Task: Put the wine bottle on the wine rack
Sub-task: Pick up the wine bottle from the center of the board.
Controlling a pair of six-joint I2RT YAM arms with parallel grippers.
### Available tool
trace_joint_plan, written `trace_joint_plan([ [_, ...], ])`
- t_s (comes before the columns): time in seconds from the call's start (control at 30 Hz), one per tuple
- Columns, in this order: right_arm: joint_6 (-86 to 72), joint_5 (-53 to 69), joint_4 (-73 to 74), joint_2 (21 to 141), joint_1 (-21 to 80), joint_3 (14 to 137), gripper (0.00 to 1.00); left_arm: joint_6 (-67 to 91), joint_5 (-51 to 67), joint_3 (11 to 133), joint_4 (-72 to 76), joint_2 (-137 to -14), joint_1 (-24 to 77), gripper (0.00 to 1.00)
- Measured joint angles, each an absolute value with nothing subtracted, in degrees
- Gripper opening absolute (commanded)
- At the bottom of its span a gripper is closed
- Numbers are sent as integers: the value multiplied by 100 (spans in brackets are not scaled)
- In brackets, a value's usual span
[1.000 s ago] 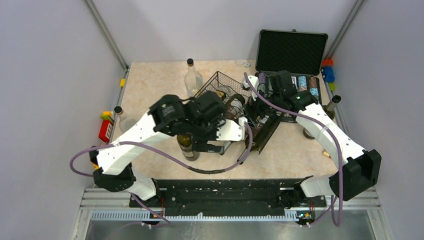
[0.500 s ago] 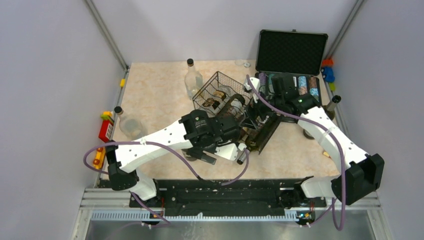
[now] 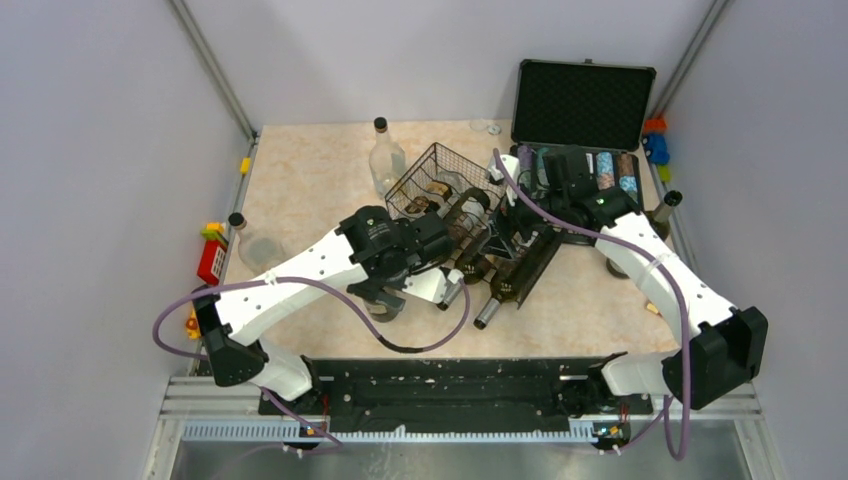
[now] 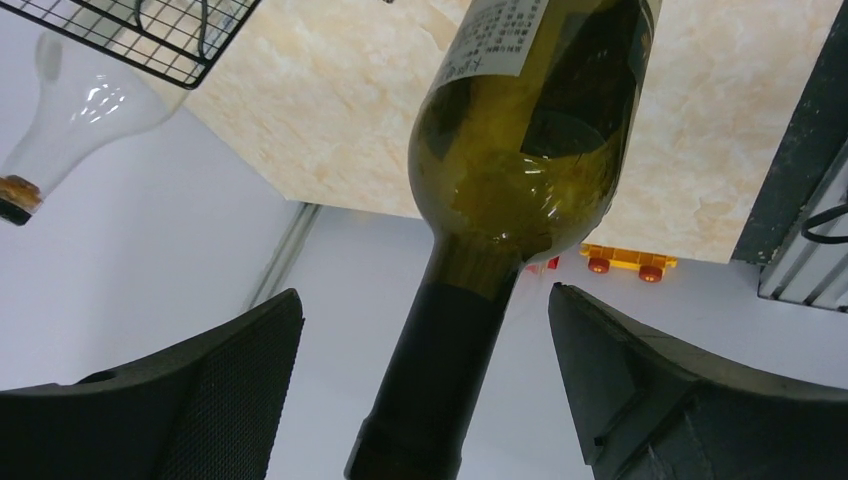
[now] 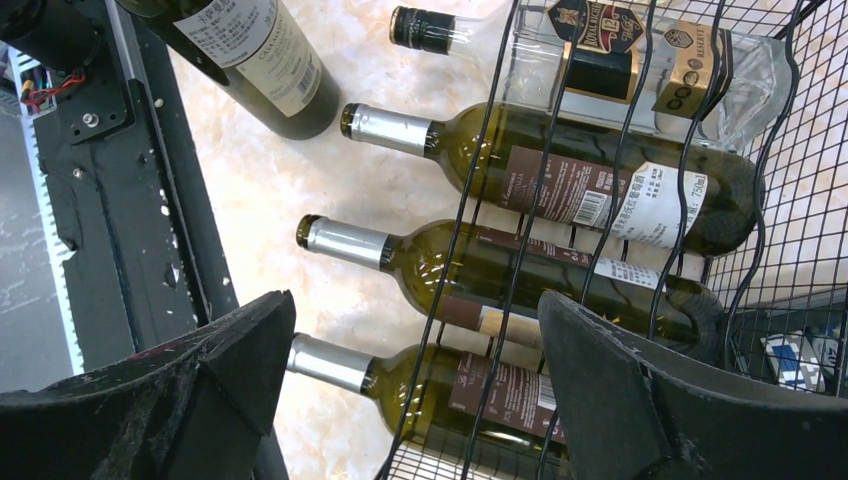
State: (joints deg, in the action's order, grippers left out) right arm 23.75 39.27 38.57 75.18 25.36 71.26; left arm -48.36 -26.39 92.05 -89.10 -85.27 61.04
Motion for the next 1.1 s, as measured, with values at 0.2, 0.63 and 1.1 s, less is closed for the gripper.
trace_joint_plan([
  [0.2,2375,3962,3857,7577,2536,7126,93,-5078,-2727,8958,-8921,-8486,5972,94],
  [0.63,2375,4049,3859,7813,2534,7126,93,-5365,-3140,8945,-8917,-8630,6027,95],
  [1.1,2388,4086,3894,7852,2534,7126,93,-5524,-3347,8737,-8941,-8866,6241,92],
])
